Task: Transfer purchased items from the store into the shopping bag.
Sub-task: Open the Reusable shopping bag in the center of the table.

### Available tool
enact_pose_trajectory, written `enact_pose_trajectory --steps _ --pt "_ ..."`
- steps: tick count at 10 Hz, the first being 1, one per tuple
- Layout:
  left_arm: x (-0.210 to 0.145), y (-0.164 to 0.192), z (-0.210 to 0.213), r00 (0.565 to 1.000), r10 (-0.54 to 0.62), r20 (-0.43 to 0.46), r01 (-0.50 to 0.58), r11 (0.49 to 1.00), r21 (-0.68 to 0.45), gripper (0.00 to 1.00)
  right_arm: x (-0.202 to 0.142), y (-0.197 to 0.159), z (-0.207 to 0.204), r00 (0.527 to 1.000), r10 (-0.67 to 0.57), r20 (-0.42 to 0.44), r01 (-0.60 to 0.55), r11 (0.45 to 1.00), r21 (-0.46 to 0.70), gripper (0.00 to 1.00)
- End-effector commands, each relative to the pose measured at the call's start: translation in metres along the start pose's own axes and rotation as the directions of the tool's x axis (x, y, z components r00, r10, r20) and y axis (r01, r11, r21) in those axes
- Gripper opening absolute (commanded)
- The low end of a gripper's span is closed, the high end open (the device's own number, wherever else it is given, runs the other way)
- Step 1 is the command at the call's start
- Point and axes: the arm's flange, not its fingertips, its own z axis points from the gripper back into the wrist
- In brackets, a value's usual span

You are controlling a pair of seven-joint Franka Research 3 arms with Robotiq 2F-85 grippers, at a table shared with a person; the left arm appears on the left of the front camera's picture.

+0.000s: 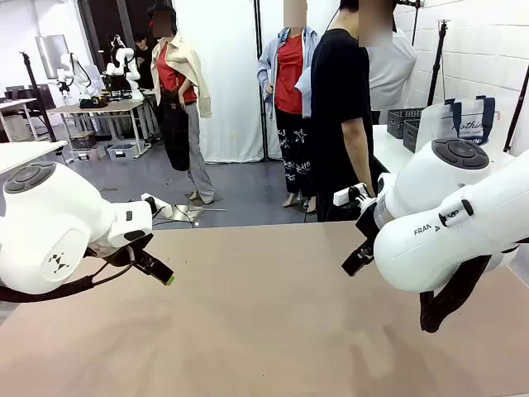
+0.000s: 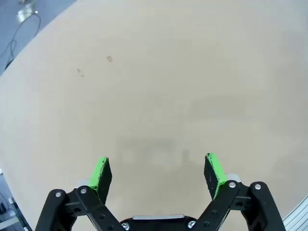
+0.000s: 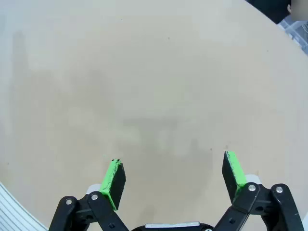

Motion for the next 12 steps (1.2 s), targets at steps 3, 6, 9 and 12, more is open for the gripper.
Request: enact_pose_trajectory --steps 3,6,9,12 --pt "0.0 0.0 0.0 1.0 0.0 0.0 0.0 1.0 0.0 1.0 0.0 0.0 0.0 1.0 0.0 0.0 0.0 1.0 0.0 1.0" --pt "0.0 0.0 0.0 1.0 0.0 0.0 0.0 1.0 0.0 1.0 0.0 0.0 0.0 1.0 0.0 0.0 0.0 1.0 0.0 1.0" --pt "0.0 0.0 0.0 1.0 0.0 0.0 0.0 1.0 0.0 1.0 0.0 0.0 0.0 1.0 0.0 0.0 0.0 1.0 0.0 1.0" --pt "0.0 0.0 0.0 1.0 0.0 0.0 0.0 1.0 0.0 1.0 0.0 0.0 0.0 1.0 0.0 0.0 0.0 1.0 0.0 1.0"
